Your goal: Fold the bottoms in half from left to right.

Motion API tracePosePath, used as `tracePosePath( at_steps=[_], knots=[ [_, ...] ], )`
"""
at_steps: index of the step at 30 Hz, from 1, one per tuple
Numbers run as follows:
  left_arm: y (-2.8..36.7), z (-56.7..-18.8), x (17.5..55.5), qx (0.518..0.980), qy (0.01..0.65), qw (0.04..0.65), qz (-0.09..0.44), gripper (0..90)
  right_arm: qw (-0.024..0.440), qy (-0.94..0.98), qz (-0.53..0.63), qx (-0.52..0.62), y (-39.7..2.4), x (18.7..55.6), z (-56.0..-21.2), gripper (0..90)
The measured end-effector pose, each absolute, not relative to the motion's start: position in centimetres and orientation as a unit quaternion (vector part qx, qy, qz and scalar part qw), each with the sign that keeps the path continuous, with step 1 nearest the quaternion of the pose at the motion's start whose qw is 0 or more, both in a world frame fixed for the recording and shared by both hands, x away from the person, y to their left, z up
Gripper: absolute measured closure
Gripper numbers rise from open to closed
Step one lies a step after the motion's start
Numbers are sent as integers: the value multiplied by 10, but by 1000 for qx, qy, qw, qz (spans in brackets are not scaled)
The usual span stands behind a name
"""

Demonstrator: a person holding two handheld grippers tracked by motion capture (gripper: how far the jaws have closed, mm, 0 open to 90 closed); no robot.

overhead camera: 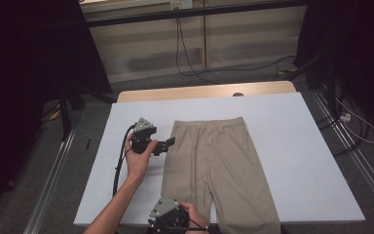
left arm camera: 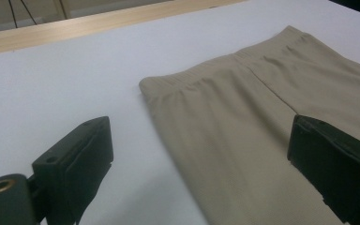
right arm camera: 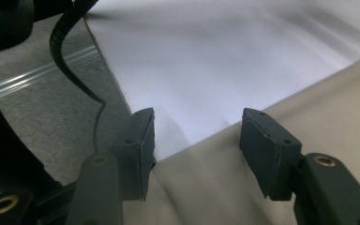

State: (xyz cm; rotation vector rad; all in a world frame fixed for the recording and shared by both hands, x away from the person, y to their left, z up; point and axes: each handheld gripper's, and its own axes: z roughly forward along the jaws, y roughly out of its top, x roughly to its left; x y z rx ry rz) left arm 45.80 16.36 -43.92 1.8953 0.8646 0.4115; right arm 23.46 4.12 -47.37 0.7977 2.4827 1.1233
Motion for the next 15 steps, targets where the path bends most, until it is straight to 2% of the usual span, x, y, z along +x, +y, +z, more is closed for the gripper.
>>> tracePosePath(
  at_steps=[3,4,5,6,9,11,12,13,14,15],
  knots=[
    [164,-439,458,779,357,486,172,71,151,864,388,284,38,233,-473,503],
    [164,-440,460,776,365,486,167,72,152,865,380,290,36,230,-471,573],
    [164,-440,460,776,365,486,167,73,152,865,380,290,36,230,-471,573],
    [164,-442,463,771,370,488,175,73,158,867,378,284,34,226,-471,640],
    [164,-442,469,768,369,492,177,73,157,864,383,286,32,224,-472,692],
    [163,-441,476,765,392,482,171,73,149,864,382,292,32,225,-471,712],
    [160,-441,485,769,405,469,155,74,147,864,383,292,31,226,-471,796],
    [160,-441,485,769,405,469,155,76,147,864,383,292,31,226,-471,796],
    [158,-440,489,774,403,462,157,76,148,863,384,292,30,227,-471,841],
    [156,-439,497,778,402,456,159,118,146,863,386,291,29,229,-471,887]
  ],
)
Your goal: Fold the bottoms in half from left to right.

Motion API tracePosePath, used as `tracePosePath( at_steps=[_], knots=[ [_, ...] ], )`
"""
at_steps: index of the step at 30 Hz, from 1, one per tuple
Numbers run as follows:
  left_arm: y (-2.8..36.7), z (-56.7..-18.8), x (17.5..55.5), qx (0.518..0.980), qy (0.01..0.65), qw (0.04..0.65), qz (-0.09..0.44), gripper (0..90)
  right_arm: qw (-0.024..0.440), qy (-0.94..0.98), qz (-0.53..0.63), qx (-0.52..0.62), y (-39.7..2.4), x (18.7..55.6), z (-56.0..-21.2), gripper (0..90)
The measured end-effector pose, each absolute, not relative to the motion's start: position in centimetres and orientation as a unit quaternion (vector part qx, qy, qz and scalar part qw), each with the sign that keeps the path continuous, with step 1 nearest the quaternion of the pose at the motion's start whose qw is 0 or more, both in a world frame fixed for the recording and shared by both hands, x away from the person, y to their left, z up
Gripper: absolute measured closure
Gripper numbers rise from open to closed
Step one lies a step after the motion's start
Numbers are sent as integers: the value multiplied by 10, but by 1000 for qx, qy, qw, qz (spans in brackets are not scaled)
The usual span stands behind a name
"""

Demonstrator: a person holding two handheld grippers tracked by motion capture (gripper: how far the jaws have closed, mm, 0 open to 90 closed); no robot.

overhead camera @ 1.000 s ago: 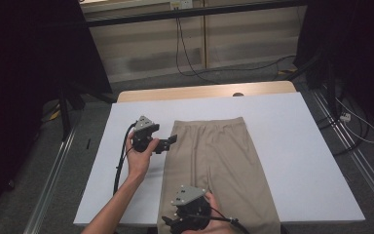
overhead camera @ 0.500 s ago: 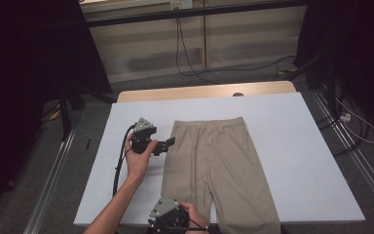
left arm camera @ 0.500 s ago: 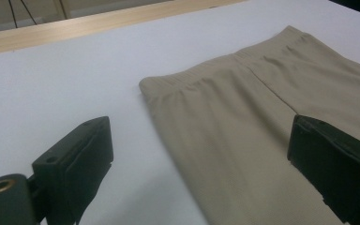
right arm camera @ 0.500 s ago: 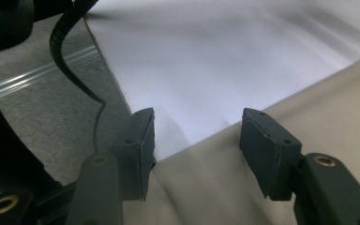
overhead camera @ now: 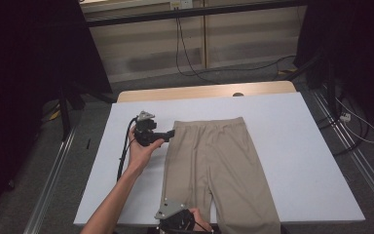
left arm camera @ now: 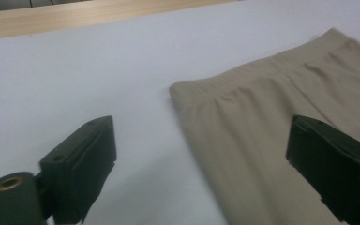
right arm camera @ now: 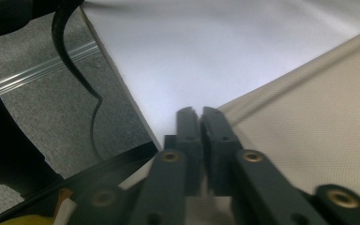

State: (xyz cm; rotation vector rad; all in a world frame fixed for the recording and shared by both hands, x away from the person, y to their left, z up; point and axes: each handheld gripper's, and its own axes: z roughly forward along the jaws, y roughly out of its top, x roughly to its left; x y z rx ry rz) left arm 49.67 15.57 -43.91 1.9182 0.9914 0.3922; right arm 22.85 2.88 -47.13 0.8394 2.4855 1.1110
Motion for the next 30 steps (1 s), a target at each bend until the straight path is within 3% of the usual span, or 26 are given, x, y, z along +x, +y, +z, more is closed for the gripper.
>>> tracePosePath(
  at_steps=[4,5,8,10,16,17,18,21,22,30],
  knots=[
    [153,-443,516,778,421,443,142,200,146,862,388,293,28,229,-472,900],
    [148,-448,528,781,427,438,126,288,152,864,386,287,29,228,-472,900],
    [141,-454,540,786,435,423,119,357,148,864,387,287,28,229,-472,900],
    [137,-458,547,789,435,420,110,456,141,864,388,289,28,231,-471,900],
    [128,-461,550,791,437,414,111,523,136,864,388,289,27,231,-471,900],
    [128,-461,550,793,432,418,97,557,136,863,390,290,27,232,-471,900],
    [127,-462,550,793,429,425,79,688,133,863,389,292,26,232,-471,900],
    [124,-461,548,796,428,418,88,761,128,861,394,297,26,234,-470,900],
    [125,-460,549,789,438,423,84,841,125,860,395,298,25,234,-470,900],
    [133,-438,551,759,459,456,75,860,120,845,423,303,22,237,-454,900]
  ],
)
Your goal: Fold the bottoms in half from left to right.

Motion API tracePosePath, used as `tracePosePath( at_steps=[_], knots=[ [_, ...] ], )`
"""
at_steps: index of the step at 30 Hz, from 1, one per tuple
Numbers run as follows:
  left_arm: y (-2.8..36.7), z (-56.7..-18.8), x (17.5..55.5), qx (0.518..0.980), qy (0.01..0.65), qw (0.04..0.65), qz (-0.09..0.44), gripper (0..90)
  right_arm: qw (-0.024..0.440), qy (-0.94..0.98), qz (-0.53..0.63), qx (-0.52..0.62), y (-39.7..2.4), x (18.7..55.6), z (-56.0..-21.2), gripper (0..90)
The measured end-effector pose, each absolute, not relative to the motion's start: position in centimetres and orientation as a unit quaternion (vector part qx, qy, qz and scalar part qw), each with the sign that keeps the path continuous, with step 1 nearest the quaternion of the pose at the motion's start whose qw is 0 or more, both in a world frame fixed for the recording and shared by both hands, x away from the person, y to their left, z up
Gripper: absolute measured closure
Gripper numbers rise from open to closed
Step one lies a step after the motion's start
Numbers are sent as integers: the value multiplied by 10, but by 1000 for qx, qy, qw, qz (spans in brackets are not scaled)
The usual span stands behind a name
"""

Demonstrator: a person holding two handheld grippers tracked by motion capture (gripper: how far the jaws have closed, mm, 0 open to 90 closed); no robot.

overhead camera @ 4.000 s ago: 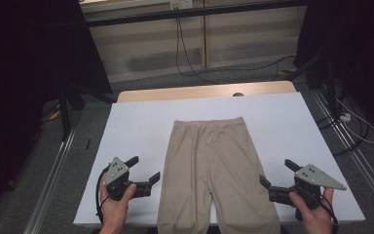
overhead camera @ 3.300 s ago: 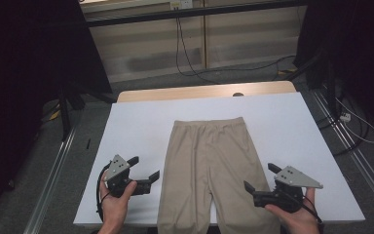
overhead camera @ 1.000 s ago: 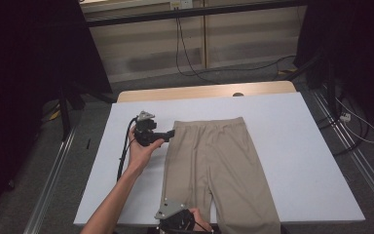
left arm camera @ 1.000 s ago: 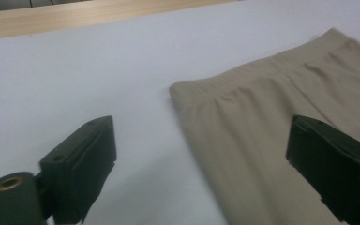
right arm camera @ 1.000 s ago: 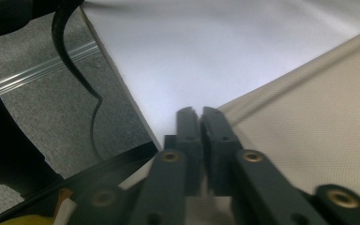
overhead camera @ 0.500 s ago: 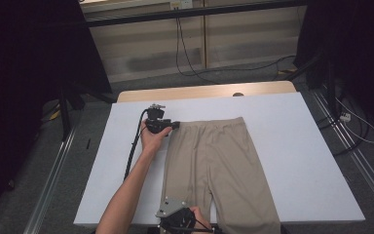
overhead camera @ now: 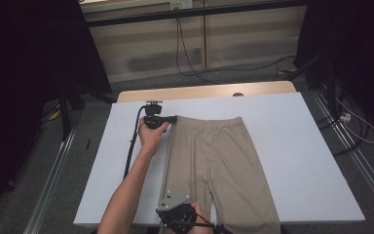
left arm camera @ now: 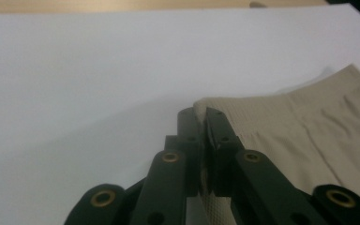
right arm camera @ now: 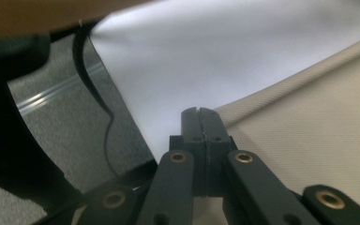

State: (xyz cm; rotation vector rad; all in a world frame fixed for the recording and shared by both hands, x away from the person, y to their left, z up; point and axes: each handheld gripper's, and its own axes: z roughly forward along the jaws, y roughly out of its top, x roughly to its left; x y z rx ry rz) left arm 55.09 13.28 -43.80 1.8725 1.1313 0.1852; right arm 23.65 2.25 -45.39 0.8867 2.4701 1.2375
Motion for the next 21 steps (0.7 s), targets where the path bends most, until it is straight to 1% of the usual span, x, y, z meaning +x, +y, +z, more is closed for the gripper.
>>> tracePosePath(
  at_steps=[2,3,12,21],
  knots=[
    [135,-434,551,755,460,461,77,861,120,842,431,303,22,236,-451,900],
    [137,-431,551,754,461,461,79,860,119,833,449,302,21,234,-444,900],
    [157,-416,551,740,474,470,86,860,116,823,473,293,22,233,-424,900],
    [183,-397,543,732,480,471,105,860,109,822,488,273,36,231,-408,900]
  ],
)
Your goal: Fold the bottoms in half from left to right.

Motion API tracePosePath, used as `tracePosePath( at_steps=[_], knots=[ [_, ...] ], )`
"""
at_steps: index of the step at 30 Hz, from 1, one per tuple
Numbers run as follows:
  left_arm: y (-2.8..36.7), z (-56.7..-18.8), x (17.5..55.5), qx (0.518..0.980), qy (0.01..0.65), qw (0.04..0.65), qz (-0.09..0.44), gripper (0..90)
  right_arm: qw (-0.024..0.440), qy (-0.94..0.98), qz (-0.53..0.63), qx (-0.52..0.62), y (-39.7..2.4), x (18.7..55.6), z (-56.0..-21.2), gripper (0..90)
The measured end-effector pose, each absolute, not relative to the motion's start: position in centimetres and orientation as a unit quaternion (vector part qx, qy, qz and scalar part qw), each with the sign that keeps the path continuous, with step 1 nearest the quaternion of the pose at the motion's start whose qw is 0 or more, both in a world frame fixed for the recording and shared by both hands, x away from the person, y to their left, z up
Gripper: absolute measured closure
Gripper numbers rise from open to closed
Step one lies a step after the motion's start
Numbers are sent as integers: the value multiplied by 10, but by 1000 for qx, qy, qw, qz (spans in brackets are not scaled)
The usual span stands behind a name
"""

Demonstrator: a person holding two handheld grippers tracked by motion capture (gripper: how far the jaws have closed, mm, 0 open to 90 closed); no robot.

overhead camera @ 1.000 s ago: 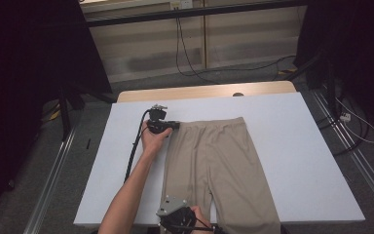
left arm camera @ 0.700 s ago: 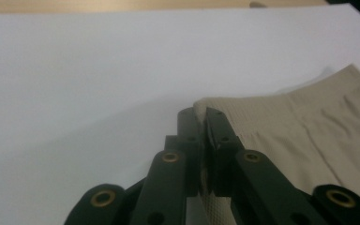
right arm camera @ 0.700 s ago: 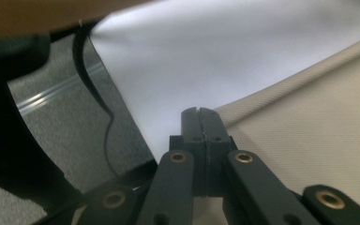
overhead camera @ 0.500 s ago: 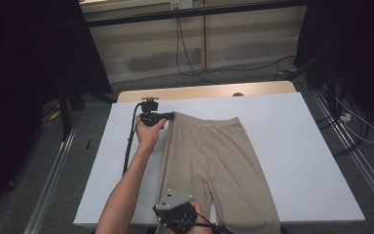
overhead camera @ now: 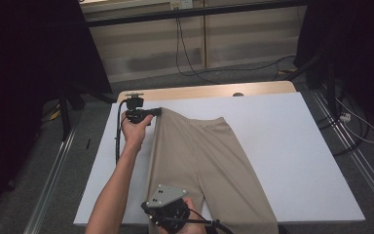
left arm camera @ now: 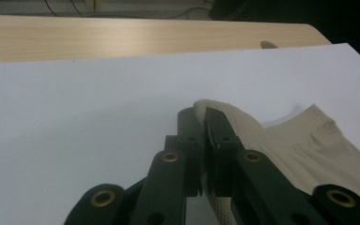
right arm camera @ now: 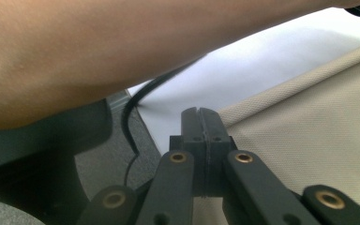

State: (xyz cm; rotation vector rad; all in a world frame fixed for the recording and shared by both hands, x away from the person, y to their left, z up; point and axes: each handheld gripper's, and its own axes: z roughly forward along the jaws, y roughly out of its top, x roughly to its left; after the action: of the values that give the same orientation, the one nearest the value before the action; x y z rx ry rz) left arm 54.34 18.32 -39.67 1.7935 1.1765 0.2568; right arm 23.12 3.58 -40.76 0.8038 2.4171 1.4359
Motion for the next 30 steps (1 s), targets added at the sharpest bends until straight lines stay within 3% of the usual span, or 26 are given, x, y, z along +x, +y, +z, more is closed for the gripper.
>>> tracePosePath(
  at_steps=[17,30],
  knots=[
    [250,-355,527,713,512,451,163,860,101,817,520,229,69,229,-374,900],
    [216,-374,535,728,508,431,159,857,97,812,511,264,34,234,-384,900]
  ],
)
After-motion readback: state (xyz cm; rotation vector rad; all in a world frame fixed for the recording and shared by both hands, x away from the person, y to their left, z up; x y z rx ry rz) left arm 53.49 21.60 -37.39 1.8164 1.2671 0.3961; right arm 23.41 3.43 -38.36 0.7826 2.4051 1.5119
